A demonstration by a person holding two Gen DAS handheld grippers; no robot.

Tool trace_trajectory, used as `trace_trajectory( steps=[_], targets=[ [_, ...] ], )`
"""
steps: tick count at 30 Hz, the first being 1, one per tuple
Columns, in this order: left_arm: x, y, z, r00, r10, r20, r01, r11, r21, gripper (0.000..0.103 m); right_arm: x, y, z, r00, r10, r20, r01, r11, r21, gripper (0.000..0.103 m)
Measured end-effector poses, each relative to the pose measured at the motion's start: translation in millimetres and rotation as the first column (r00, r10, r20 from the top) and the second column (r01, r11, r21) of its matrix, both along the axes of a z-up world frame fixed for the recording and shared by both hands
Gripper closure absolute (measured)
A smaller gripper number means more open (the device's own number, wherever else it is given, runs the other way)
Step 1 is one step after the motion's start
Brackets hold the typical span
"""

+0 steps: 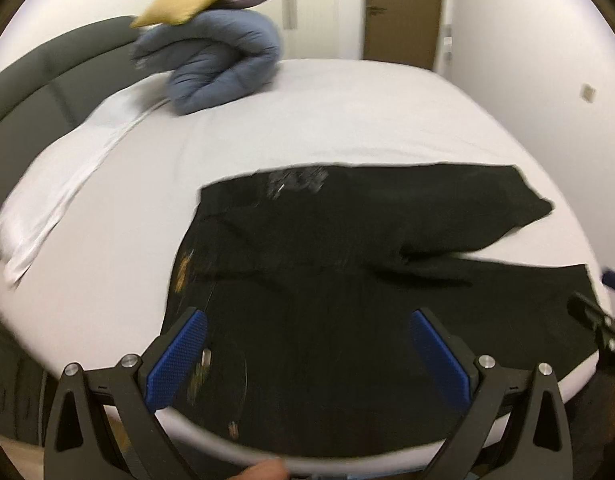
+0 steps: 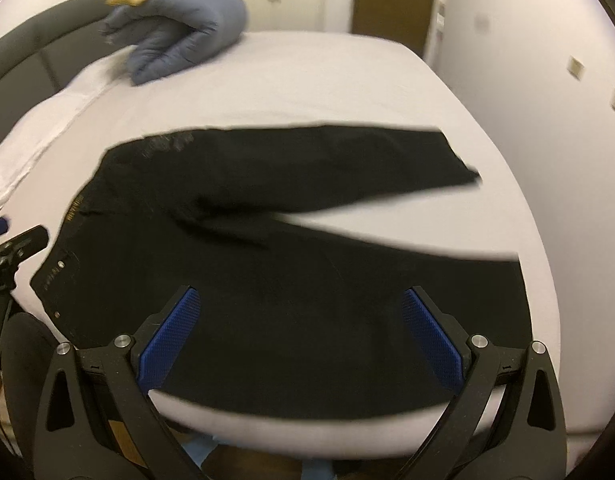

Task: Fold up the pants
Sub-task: 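Move both grippers to the jeans waistband and close on it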

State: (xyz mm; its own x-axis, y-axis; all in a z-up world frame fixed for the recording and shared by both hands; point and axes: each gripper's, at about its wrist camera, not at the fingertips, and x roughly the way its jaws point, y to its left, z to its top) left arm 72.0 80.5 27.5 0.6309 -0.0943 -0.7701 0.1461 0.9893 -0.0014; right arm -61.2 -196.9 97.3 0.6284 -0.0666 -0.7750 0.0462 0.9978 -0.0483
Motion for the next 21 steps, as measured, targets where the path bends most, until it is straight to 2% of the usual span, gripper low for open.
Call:
trace_trajectory(
  steps=[2,5,7,9,12,14,17,21],
  targets=[
    [29,11,5,0.997,-0.061,0.038,0.061,0.998,-0.022,0.0,23,-3,10,0.997,0.07,0.029,-0.07,0.998,0.007,0.0],
    [80,27,-2,0.995,-0.089,-0.046,0.09,0.995,0.029,0.0,67,-3,20,0.981,0.187,0.058,-0.187,0.982,-0.01,0.0],
    [120,43,-3,0.994,-0.1,-0.036,0.101,0.995,0.025,0.0,99,0,22,0.958,0.277,0.075,-0.277,0.961,-0.022,0.0],
    [164,49,-9,0.989,-0.141,-0.039,0.144,0.987,0.075,0.0,134,0,19,0.936,0.346,0.068,-0.345,0.938,-0.035,0.0],
    [233,51,-31,0.968,-0.225,-0.109,0.238,0.964,0.123,0.0,183,5,12,0.89,0.455,0.046,-0.453,0.89,-0.047,0.002],
    [267,50,-45,0.955,-0.26,-0.14,0.28,0.949,0.148,0.0,209,7,6,0.851,0.524,0.029,-0.522,0.851,-0.055,0.006],
    [305,50,-77,0.926,-0.312,-0.21,0.347,0.925,0.156,0.0,248,9,-8,0.794,0.608,-0.021,-0.608,0.792,-0.056,0.018],
    [344,49,-116,0.882,-0.357,-0.308,0.419,0.892,0.167,0.0,295,7,-32,0.745,0.661,-0.084,-0.664,0.748,0.001,0.034]
  ],
)
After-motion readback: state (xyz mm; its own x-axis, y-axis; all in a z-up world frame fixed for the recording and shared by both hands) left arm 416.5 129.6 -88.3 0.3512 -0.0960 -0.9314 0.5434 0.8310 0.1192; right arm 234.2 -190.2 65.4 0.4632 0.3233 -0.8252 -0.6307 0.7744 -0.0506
